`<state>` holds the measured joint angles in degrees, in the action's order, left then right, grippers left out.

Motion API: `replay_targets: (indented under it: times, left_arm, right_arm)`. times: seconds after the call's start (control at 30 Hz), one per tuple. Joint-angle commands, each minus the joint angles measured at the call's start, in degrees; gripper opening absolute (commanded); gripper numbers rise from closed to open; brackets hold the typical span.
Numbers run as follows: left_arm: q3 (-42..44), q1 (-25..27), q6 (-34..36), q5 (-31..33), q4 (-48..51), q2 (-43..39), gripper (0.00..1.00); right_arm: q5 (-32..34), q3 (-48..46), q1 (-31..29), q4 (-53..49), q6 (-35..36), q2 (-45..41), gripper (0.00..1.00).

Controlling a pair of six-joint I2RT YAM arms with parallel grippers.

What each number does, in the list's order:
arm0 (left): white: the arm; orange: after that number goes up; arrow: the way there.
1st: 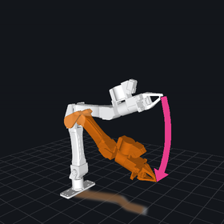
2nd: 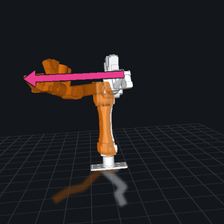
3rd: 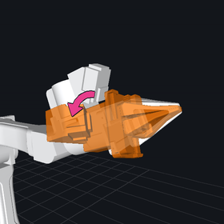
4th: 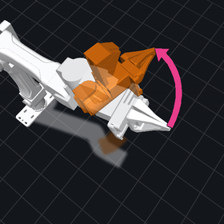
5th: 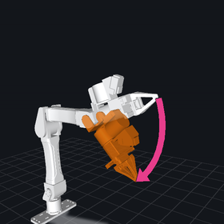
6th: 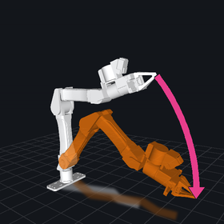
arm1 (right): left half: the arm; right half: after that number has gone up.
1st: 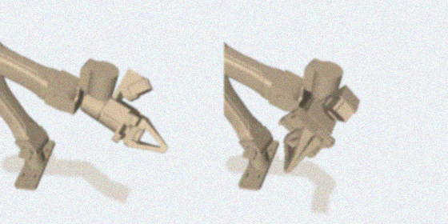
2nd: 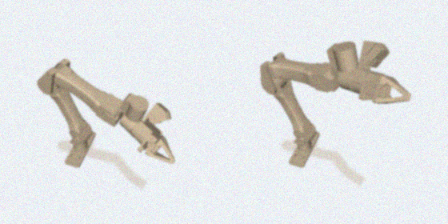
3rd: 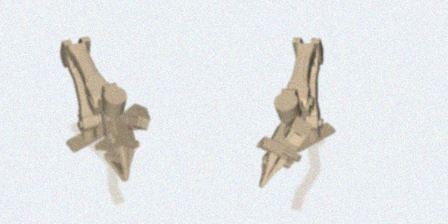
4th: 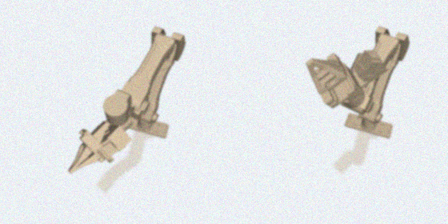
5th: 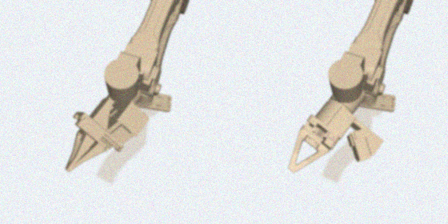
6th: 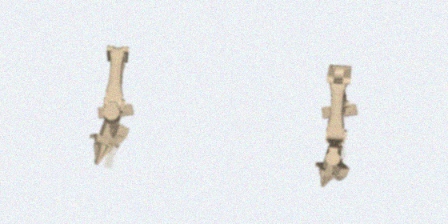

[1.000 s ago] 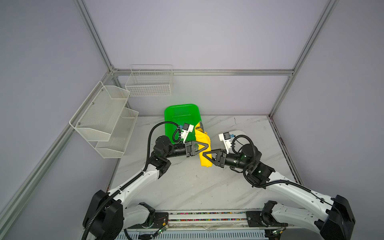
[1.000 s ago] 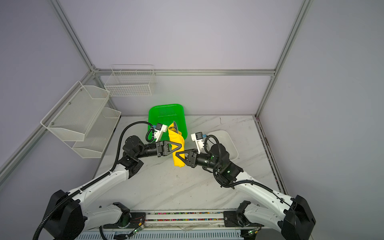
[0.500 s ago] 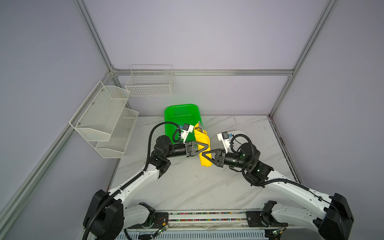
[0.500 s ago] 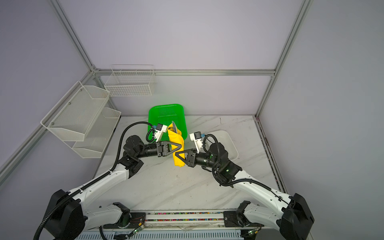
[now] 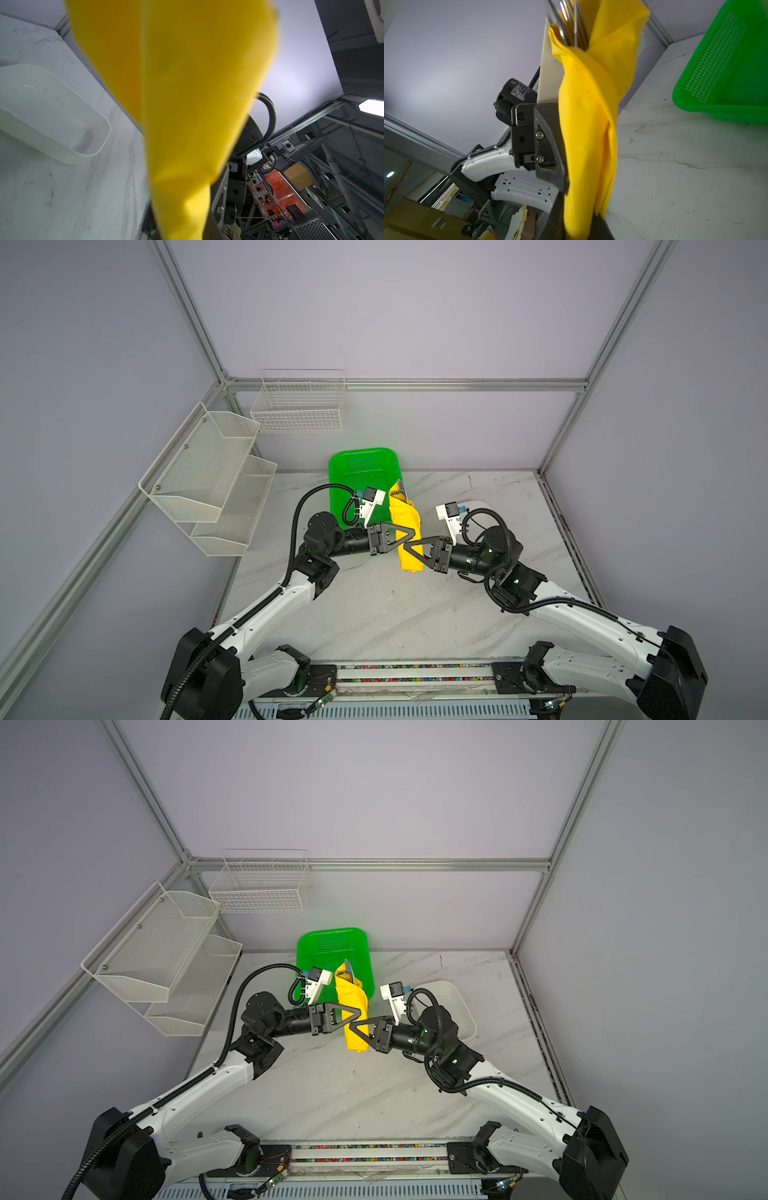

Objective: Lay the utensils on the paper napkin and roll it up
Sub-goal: 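Hold the napkin wrap with the right gripper while the left holds the cone upright, then open the right gripper and draw it back from the napkin cone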

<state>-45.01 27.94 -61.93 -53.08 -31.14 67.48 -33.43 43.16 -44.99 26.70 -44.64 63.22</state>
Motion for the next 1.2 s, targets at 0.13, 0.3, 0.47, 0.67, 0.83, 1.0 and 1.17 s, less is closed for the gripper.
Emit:
replay_targets:
  times: [0.13, 0.3, 0.47, 0.67, 0.83, 1.0, 1.17]
  left_arm:
    - [0.5, 0.3, -0.2, 0.0, -4.6, -0.4, 0.02]
    - [-0.4, 0.0, -0.2, -1.4, -4.9, 0.0, 0.02]
    - [-0.5, -0.3, -0.2, -2.4, -4.9, 0.0, 0.02]
    - [-0.9, -0.3, -0.2, -3.6, -4.8, 0.3, 0.02]
    - [-1.1, -0.3, -0.2, -3.8, -4.5, 0.3, 0.03]
    - [-1.2, -0.3, 0.0, -3.6, -4.1, 0.3, 0.03]
    - [-1.4, -0.3, 0.0, -4.1, -4.0, 0.0, 0.03]
  right_arm:
    - [0.3, -1.3, 0.2, 3.2, -0.3, -2.6, 0.22]
    - [4.9, -1.2, 1.6, -3.5, 1.0, -6.3, 0.32]
    - [11.2, 0.9, 4.2, -13.8, 3.4, -8.9, 0.34]
    - [10.4, 4.2, 4.5, -14.0, 4.4, -6.4, 0.33]
    - [8.7, 5.1, 4.6, -12.6, 5.7, -5.9, 0.33]
    - [10.0, 4.9, 4.5, -12.7, 5.9, -7.2, 0.34]
    - [9.0, 6.1, 4.5, -12.6, 6.2, -5.1, 0.35]
